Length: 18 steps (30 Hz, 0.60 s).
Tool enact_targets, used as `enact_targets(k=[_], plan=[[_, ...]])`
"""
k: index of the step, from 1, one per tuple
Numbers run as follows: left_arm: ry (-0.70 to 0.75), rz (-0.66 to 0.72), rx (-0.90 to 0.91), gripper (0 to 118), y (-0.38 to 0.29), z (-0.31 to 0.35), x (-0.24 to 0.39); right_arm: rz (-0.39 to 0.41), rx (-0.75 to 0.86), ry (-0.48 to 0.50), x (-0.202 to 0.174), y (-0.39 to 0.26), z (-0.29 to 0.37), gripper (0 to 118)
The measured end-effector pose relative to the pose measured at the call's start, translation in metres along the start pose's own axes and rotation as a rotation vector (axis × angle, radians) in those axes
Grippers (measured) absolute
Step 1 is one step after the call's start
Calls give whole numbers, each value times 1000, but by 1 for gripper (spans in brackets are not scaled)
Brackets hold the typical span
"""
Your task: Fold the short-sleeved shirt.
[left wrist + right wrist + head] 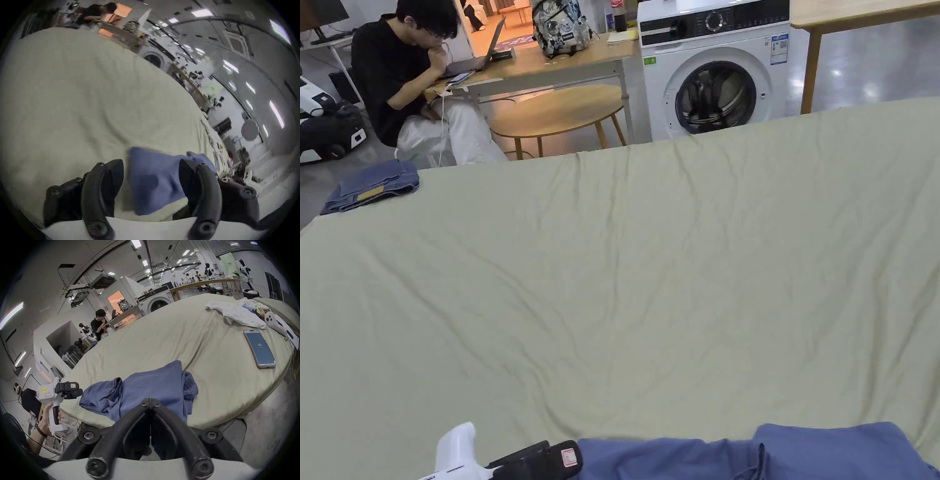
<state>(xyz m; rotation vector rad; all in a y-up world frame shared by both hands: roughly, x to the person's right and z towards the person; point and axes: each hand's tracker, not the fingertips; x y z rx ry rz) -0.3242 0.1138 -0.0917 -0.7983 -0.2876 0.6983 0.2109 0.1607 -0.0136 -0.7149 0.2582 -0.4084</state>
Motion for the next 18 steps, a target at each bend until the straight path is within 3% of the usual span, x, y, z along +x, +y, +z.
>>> enact_targets(k=[3, 5, 7, 8, 10, 13, 16, 18], plan=[[-22, 110, 2, 71, -15, -16, -19, -10, 0, 3, -1, 0, 0, 0], [-154, 208, -56, 65, -28, -39, -25, -10, 1, 2, -3, 1, 1, 0], [-321, 323, -82, 41, -45, -59, -17, -2, 0, 0, -4, 2, 2, 0], [-291, 333, -87, 15, -50, -66, -14, 5, 1, -3, -5, 3, 3, 0], [-184, 277, -34, 14, -53, -64, -10, 14, 0, -13, -6, 4, 5, 0], [-211, 296, 23, 9, -46, -43, -5, 12, 11, -16, -4, 4, 10, 0], [-197, 226, 107, 8, -24, -2, 8, 5, 16, -20, 0, 6, 11, 0], [-78, 67, 165, 8, -7, 30, 25, 8, 17, -31, 2, 9, 11, 0]])
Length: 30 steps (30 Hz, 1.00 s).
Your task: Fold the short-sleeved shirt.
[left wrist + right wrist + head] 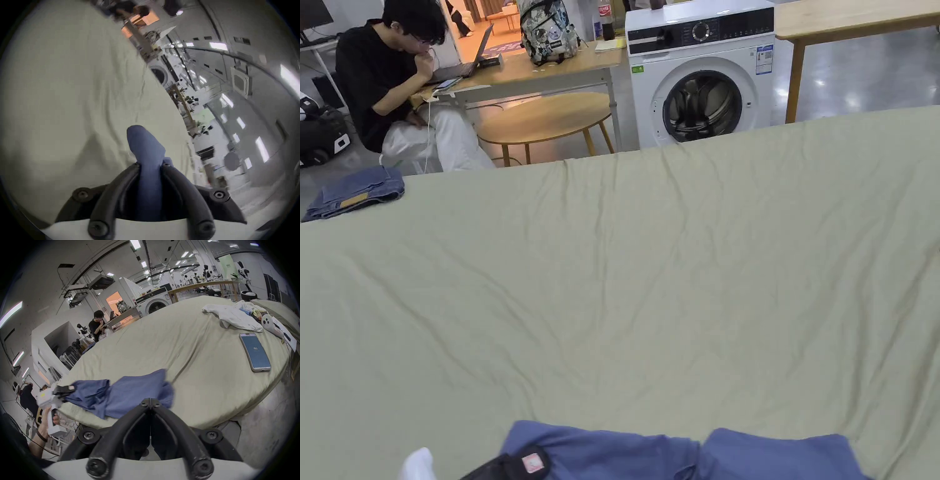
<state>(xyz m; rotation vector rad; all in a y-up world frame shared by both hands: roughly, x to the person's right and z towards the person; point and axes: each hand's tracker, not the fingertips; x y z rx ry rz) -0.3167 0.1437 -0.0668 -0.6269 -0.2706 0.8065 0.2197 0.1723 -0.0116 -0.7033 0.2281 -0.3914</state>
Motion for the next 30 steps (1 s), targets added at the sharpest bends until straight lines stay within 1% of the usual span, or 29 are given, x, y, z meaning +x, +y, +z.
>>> enact_targets(k=[2, 5, 7, 8, 9, 11, 12, 14, 15, 16, 17, 18, 20, 21, 22, 23, 24, 25, 28, 29, 30], plan=[[93, -172, 26, 8, 14, 15, 31, -2, 6, -6, 2, 2, 1, 0], [58, -278, 43, 8, 12, -1, 80, -33, 14, 3, 5, 5, 2, 0], [-10, -362, -18, 8, -8, -30, 114, -51, 19, 2, 4, 6, 3, 0], [-15, -379, -69, 8, -22, -50, 128, -52, 22, 5, 3, 6, 5, 0], [-5, -409, -108, 8, -37, -70, 141, -47, 28, 5, 1, 6, 8, 0], [-57, -506, -233, 8, -69, -108, 155, -34, 37, -1, -2, 5, 12, 0], [-62, -525, -294, 8, -85, -126, 157, -25, 37, -4, -3, 5, 13, 0], [-73, -554, -331, 8, -107, -146, 164, 6, 39, -33, -3, 4, 17, 0], [-89, -579, -340, 12, -113, -151, 168, 17, 40, -55, -3, 3, 18, 0], [-145, -597, -350, 25, -115, -149, 171, 16, 41, -77, -1, 3, 18, 0], [-249, -570, -338, 59, -114, -148, 169, 5, 43, -89, 1, 3, 19, 0], [-316, -505, -353, 64, -112, -148, 168, -13, 41, -88, 6, 2, 18, 0], [-304, -400, -324, 59, -103, -141, 159, -64, 36, -81, 14, 2, 17, 0], [-310, -361, -312, 46, -99, -137, 152, -77, 40, -80, 16, 1, 18, 0], [-324, -315, -299, 22, -95, -135, 145, -84, 46, -79, 18, 0, 20, 0], [-327, -275, -278, 0, -94, -135, 140, -90, 49, -75, 20, -1, 20, 0], [-286, -255, -280, 0, -95, -137, 138, -96, 49, -73, 21, -1, 20, 0], [-236, -267, -292, 0, -99, -141, 138, -98, 46, -74, 21, -1, 19, 0], [-231, -330, -487, 0, -126, -168, 139, -91, 38, -80, 26, -4, 17, 0], [-179, -358, -572, 0, -139, -177, 142, -90, 35, -74, 24, -4, 16, 0], [-170, -405, -584, 0, -152, -182, 143, -91, 33, -61, 22, -5, 14, 0]])
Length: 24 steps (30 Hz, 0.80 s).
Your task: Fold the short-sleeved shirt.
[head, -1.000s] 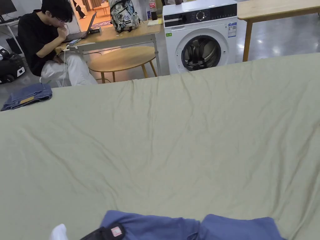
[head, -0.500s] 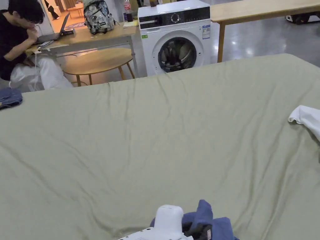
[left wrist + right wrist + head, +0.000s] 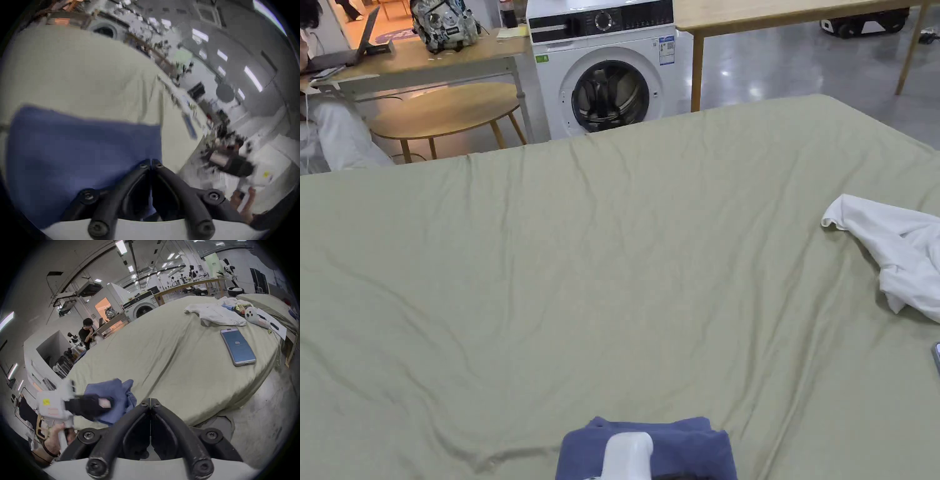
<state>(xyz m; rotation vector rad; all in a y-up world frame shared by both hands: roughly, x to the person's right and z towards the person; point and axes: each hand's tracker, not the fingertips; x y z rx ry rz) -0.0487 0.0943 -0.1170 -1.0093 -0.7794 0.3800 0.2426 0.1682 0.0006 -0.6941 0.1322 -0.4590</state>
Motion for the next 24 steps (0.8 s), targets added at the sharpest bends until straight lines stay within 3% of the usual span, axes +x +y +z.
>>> enact_targets(k=[2, 5, 7, 10, 11, 15, 16, 18, 20, 24], plan=[[80, -74, -23, 0, -6, -17, 5, 16, -17, 44, -6, -3, -6, 0], [23, 25, 12, 0, 4, -5, 3, 111, -41, 70, -15, -3, -25, 0], [-2, -7, 54, 5, 11, 18, 4, 124, -91, 97, -21, 0, -43, 0], [50, -58, 168, 54, 14, 68, 4, 132, -145, 202, -36, 2, -74, 0], [69, -49, 199, 63, 15, 84, 0, 145, -154, 231, -40, 2, -83, 0], [138, 35, 247, 64, 12, 142, -27, 240, -246, 177, -51, -4, -123, 0], [152, 42, 266, 64, 10, 151, -36, 244, -280, 118, -49, -7, -134, 0], [164, 74, 271, 65, 10, 158, -58, 201, -311, 90, -44, -12, -151, 0], [163, 149, 278, 65, 8, 157, -77, 79, -311, 129, -36, -8, -153, 0], [-13, 317, 245, 65, 5, 127, -104, 109, -311, 136, -33, -9, -151, 0]])
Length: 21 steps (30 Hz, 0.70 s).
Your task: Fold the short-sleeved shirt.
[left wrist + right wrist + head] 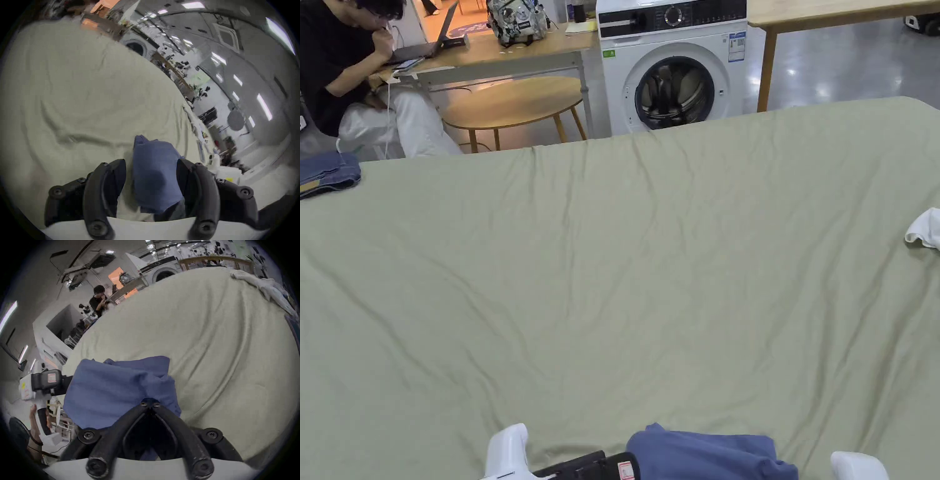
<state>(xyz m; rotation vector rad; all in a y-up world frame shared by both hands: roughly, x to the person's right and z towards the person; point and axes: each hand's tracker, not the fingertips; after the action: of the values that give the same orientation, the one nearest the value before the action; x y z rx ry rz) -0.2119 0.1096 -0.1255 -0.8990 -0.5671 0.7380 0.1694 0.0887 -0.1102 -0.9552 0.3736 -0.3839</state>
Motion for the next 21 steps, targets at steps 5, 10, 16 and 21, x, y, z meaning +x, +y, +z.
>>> enact_targets(k=[5, 10, 16, 21], plan=[[-22, 43, -77, 64, -4, -41, -11, -7, 0, -8, -3, 0, 1, 0], [-14, 72, -96, 43, 0, -37, -25, 2, -1, -16, -8, 1, 2, 0], [-67, 62, 28, 34, 1, -1, -16, 30, 50, 21, -22, 9, 26, 0], [133, 70, 285, 34, 21, 138, -48, 33, 103, 33, -28, 16, 39, 0]])
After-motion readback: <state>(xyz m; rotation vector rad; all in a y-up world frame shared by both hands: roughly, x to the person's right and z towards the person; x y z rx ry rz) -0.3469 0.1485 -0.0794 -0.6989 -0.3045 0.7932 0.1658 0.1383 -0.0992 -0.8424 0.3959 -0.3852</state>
